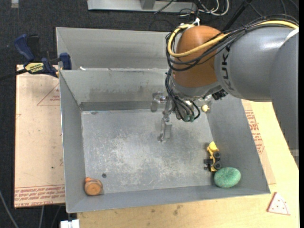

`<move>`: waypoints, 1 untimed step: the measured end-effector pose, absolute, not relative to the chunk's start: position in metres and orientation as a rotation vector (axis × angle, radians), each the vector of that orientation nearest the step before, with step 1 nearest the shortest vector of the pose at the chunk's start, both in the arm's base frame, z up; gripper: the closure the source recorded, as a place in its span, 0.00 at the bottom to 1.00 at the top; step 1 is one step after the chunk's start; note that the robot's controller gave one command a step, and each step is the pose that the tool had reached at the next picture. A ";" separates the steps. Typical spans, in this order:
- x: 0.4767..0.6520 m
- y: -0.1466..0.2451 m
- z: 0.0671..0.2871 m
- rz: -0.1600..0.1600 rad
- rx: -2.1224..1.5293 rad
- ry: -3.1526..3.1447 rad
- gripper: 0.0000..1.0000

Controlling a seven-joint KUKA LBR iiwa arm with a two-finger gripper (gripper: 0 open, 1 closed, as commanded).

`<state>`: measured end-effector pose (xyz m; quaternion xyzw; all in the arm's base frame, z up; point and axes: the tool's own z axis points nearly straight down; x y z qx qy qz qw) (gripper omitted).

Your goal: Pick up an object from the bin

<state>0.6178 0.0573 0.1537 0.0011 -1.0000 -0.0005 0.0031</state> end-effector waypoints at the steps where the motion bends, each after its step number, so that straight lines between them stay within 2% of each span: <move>1: 0.620 0.057 0.159 -0.003 0.002 -3.143 0.00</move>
Offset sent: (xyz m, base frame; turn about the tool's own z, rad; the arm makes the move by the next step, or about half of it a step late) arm 0.0323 0.0158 0.0338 -0.0563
